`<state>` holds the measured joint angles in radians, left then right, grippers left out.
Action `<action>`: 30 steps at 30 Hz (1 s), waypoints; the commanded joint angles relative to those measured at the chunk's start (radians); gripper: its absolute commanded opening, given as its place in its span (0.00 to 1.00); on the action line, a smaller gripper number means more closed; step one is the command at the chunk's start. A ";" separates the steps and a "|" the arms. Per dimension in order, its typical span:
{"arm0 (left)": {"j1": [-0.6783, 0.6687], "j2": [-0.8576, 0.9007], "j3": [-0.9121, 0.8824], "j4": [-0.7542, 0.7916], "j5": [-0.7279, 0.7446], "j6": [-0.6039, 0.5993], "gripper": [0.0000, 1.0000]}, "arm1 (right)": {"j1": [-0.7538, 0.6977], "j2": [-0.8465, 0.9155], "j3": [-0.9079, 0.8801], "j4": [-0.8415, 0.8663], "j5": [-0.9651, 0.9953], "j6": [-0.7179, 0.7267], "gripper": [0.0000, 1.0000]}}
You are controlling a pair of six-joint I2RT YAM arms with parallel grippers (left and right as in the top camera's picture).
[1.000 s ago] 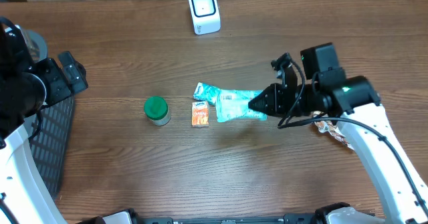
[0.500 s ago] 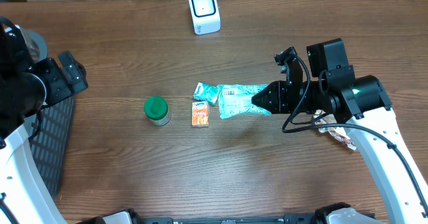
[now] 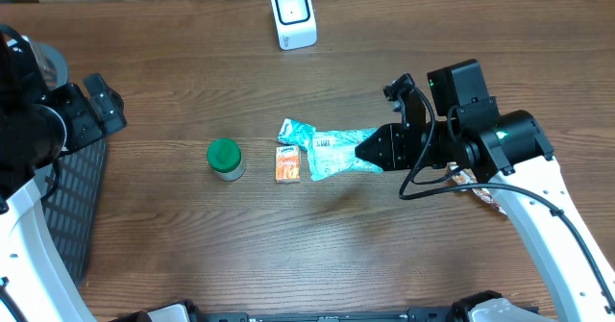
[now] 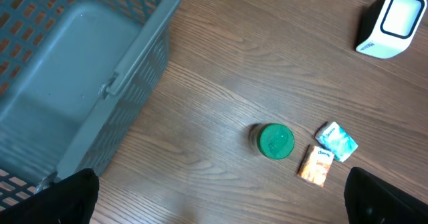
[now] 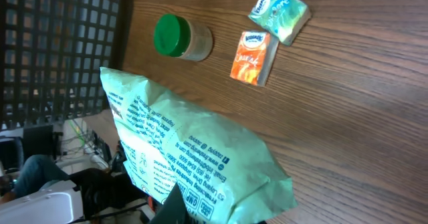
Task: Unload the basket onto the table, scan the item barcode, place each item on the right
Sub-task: 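Grasp the green packet with the right gripper and lift it, then hold the green packet in front of the white scanner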
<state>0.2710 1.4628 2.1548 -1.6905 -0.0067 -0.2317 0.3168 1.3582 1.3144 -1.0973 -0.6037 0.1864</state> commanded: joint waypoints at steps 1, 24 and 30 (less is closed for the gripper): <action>0.003 -0.004 0.006 0.001 0.004 0.019 1.00 | 0.005 -0.023 0.043 0.004 0.028 -0.005 0.04; 0.003 -0.004 0.006 0.001 0.004 0.019 1.00 | 0.141 0.266 0.502 -0.122 0.707 0.071 0.04; 0.003 -0.004 0.006 0.001 0.004 0.019 1.00 | 0.208 0.482 0.780 -0.043 1.059 -0.035 0.04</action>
<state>0.2710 1.4628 2.1548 -1.6905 -0.0071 -0.2317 0.4950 1.7760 2.0090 -1.1984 0.1963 0.2241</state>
